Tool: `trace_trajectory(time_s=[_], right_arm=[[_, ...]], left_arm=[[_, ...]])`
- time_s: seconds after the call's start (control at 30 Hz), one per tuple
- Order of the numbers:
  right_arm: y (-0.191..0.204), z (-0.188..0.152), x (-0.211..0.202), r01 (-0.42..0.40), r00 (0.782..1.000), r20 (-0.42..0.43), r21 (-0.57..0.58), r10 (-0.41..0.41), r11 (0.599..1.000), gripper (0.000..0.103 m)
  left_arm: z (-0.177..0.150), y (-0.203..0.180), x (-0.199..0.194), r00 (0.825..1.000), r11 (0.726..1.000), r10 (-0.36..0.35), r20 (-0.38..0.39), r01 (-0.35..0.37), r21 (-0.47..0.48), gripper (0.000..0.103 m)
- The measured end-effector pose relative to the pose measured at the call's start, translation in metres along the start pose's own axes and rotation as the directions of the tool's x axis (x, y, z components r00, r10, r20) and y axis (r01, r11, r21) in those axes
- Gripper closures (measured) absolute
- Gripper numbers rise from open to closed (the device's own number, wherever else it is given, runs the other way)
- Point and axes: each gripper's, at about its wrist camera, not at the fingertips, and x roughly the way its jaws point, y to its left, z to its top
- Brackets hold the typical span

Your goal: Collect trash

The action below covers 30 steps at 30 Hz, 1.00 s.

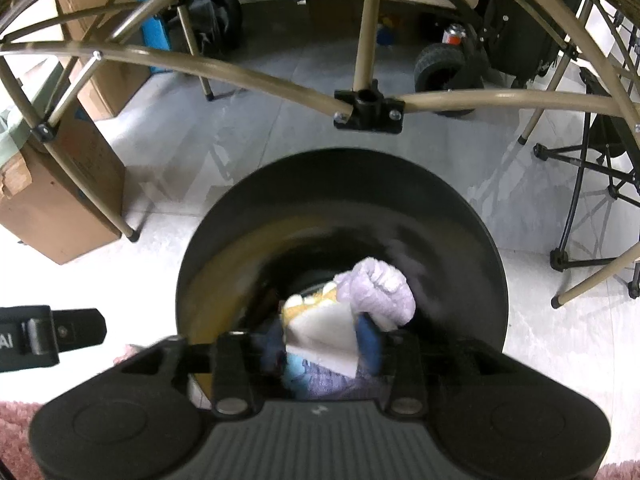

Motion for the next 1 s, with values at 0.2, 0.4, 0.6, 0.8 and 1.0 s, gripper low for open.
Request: trace_trajectory(time_s=[0.2, 0.4, 0.6, 0.8, 1.0], right_arm=[[-0.004, -0.001, 0.002, 0.03, 0.999, -0.011, 0.004, -0.03, 1.0, 0.007], [-0.005, -0.001, 0.002, 0.016, 1.0, -0.02, 0.007, -0.016, 1.0, 0.007], [-0.006, -0.002, 0.001, 0.01, 1.0, -0.022, 0.011, -0.01, 1.0, 0.007], [-0.013, -0.004, -0.008, -0.015, 1.0, -0.014, 0.029, 0.016, 0.999, 0.006], [-0.024, -0.009, -0.032, -0.043, 0.999, 0.014, 0.051, 0.042, 0.998, 0.006]], left_arm=[[0.0, -0.001, 0.0, 1.0, 1.0, 0.0, 0.0, 0.0, 0.003, 0.0], [-0.001, -0.003, 0.0, 1.0, 1.0, 0.001, 0.0, -0.001, 0.006, 0.0], [-0.001, -0.004, -0.001, 1.0, 1.0, -0.002, 0.005, 0.002, 0.01, 0.0], [-0.005, -0.01, -0.013, 0.999, 1.0, -0.015, 0.03, 0.015, 0.021, 0.0], [-0.013, -0.017, -0.04, 0.991, 0.999, -0.02, 0.132, 0.014, 0.043, 0.0]])
